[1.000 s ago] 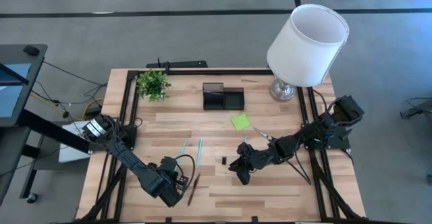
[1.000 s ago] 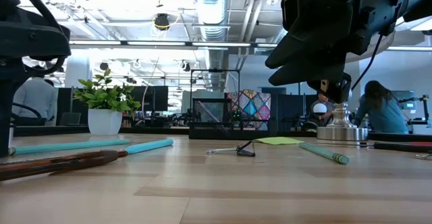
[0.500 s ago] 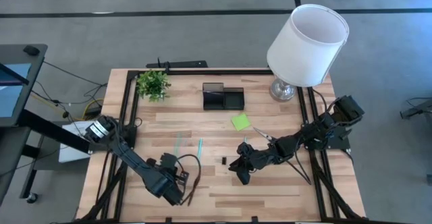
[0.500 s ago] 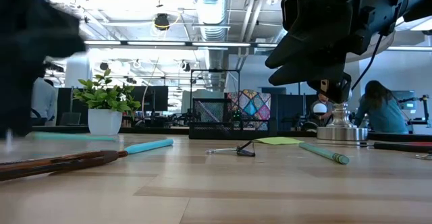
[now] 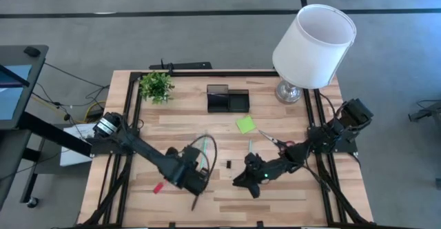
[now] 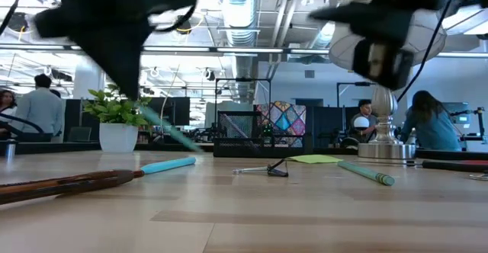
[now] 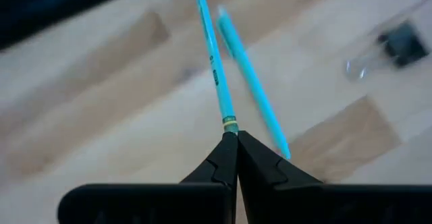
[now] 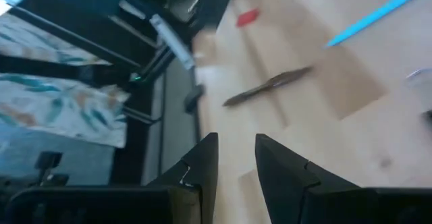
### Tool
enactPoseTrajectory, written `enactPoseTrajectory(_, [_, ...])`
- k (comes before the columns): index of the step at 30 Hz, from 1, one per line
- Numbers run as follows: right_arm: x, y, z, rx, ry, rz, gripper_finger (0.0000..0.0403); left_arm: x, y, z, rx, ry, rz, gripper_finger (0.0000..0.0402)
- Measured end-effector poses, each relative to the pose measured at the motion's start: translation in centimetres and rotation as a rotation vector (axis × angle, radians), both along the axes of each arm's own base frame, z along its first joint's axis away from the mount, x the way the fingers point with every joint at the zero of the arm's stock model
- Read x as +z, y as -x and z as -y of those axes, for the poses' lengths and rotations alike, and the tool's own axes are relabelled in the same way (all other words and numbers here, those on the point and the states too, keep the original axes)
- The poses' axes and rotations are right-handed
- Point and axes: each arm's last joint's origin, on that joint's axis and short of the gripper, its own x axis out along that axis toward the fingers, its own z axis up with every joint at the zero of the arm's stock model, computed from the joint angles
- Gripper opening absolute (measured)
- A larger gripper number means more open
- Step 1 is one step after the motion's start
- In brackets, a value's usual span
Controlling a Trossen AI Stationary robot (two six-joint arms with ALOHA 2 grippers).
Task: Pick and place office supplies into organizer
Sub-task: Put the left blue pencil into the black desk organizer
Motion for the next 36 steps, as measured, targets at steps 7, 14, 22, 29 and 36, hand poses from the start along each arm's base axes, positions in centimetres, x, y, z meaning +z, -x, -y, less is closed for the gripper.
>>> enactPoseTrajectory(7, [-0.4, 2.7, -3.1, -0.02, -0.036, -0.075, 0.0093, 7.8, 1.0, -3.9, -0.056, -0.09, 0.045, 0.0])
enactPoseTrajectory(14, [-0.7, 4.8, -5.2, -0.044, -0.045, -0.095, 0.0093, 16.2, 4.0, -10.8, -0.128, 0.134, 0.263, 0.0])
enactPoseTrajectory(22, [-0.7, 4.3, -4.6, -0.1, -0.034, -0.079, 0.0093, 19.9, 5.0, -19.0, -0.206, 0.226, 0.412, 0.0])
enactPoseTrajectory(29, [-1.1, 3.4, -3.1, -0.197, -0.006, -0.106, 0.0093, 16.1, 2.5, -25.4, -0.285, 0.36, 0.287, 0.0])
enactPoseTrajectory(36, [-1.1, 3.3, -3.0, -0.215, -0.039, -0.112, 0.0093, 12.6, 1.2, -30.5, -0.282, 0.433, 0.23, 0.0])
